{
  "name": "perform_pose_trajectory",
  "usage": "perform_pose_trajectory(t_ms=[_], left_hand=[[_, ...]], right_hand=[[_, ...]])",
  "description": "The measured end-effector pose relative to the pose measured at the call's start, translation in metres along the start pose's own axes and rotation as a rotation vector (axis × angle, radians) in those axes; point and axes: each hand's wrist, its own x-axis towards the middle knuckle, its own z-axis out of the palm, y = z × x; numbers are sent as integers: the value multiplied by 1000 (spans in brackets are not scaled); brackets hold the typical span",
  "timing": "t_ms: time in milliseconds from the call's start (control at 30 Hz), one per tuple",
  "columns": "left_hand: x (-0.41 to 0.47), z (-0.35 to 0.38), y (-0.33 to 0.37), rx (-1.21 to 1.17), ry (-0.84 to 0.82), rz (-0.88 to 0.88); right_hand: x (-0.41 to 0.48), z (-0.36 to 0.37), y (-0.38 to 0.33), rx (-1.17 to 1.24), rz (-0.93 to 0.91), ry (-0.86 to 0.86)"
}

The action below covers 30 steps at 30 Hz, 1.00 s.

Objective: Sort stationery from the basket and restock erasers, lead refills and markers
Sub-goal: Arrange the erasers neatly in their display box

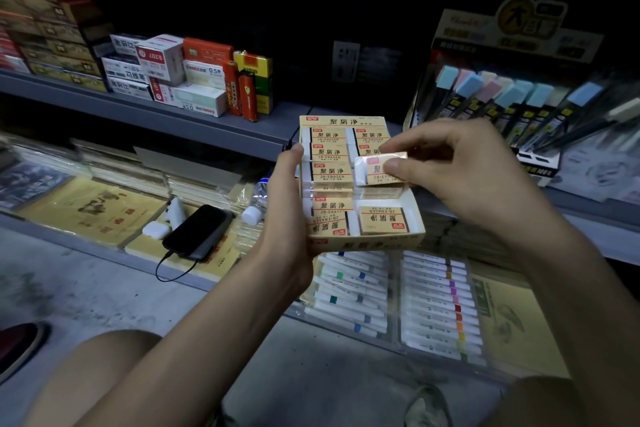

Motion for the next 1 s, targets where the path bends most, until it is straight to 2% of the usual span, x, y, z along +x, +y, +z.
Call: perform_pose_trajectory(t_ms=[333,467,667,1000], left_hand=[[1,-1,0,-19,17,-17],[0,0,1,-29,3,-18],[-1,1,3,-42,-6,-23],[0,0,1,-27,-25,-8]], right_hand=[[-3,14,0,-247,-118,85],[-4,13,0,-256,-121,66],[-9,6,-5,-328,-167,-61],[-13,8,-9,-373,-183,19]])
